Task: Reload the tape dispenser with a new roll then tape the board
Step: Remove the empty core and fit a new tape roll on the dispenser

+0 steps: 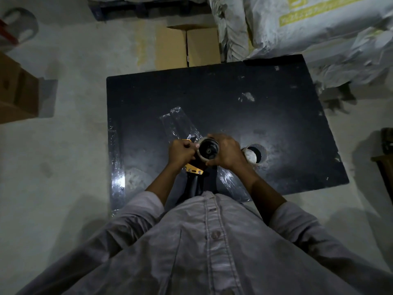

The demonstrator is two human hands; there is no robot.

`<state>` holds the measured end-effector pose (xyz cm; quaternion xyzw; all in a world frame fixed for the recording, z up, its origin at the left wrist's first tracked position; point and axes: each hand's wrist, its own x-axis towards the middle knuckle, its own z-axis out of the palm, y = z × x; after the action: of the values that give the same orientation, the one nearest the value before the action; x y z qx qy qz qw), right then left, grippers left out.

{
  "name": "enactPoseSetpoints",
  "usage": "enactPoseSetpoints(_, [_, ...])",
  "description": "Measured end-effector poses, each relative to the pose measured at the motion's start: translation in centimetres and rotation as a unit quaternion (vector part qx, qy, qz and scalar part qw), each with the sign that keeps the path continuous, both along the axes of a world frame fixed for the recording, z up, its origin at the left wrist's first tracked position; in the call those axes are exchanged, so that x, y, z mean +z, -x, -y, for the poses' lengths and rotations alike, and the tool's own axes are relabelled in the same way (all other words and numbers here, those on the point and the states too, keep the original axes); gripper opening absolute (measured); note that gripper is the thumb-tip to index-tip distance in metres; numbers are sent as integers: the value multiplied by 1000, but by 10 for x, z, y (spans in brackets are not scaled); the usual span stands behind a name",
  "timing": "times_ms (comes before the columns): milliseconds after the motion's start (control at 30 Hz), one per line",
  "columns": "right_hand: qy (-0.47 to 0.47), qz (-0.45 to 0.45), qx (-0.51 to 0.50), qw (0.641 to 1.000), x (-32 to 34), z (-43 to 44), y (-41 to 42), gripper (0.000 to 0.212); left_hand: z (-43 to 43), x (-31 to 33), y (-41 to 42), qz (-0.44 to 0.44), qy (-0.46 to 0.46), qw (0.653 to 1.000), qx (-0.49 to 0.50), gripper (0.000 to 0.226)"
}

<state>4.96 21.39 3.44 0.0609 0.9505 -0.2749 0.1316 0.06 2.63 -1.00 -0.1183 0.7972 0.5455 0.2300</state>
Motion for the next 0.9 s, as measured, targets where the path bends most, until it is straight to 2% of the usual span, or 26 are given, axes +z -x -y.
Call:
enactPoseSetpoints(133, [7, 2, -25, 1000, -5, 2, -4, 114, -9, -3, 0, -34, 65, 997, -14, 5])
enactPoseSetpoints(233, [-26, -4, -12, 1000, -9, 13, -5, 110, -6, -14, -2, -27, 96, 995, -14, 11])
enactPoseSetpoints(433, [-50, -3, 7, 999, -3, 17, -1, 106, -6, -11, -2, 15, 58, 998, 7, 16])
enactPoseSetpoints(567, [-44, -8, -11, 999, -13, 13, -2, 110, -7, -13, 2, 26, 90, 995, -21, 16])
enactPoseSetpoints(800, [-23, 4, -39, 999, -34, 9, -10, 105, -20, -8, -4, -16, 138, 988, -67, 19])
enactPoseSetpoints(900, [-43, 19, -26, 999, -43, 9, -5, 107, -17, -16, -6, -53, 200, 974, -91, 21])
